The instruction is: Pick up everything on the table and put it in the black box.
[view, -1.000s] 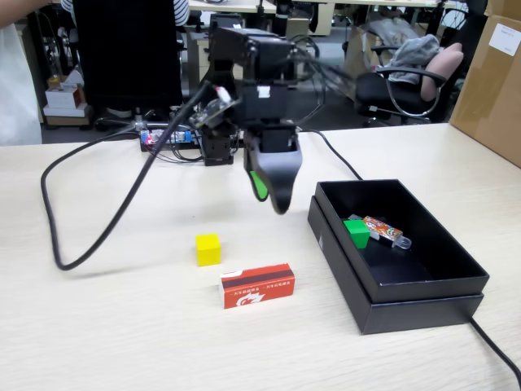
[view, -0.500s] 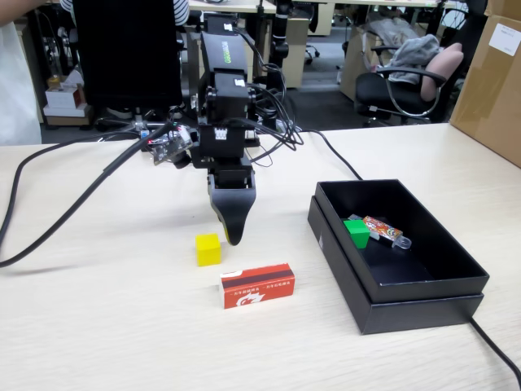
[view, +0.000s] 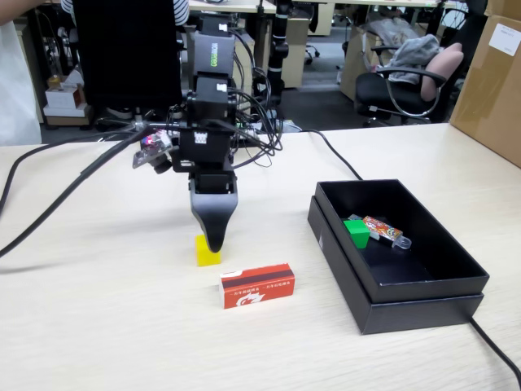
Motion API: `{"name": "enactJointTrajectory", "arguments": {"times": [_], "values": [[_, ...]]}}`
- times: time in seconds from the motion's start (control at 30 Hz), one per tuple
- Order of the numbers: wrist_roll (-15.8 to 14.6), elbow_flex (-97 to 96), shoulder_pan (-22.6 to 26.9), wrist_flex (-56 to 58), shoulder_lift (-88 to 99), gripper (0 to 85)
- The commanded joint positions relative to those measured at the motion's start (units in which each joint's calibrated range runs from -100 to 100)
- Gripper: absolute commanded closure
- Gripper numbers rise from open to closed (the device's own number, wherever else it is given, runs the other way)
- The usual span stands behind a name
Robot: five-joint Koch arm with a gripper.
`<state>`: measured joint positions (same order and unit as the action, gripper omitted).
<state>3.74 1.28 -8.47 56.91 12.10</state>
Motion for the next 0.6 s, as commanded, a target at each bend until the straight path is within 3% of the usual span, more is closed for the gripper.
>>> {"name": "enactJointTrajectory", "arguments": {"times": [0.0,0.4,0.57], "values": [[0.44,0.9,-0.34,-1.4,0.58,40.2],[1.32,-2.09,-0.83,-6.76,-2.74,41.0],[1.37,-2.19,-0.93,-8.83,-3.2,50.5]]}}
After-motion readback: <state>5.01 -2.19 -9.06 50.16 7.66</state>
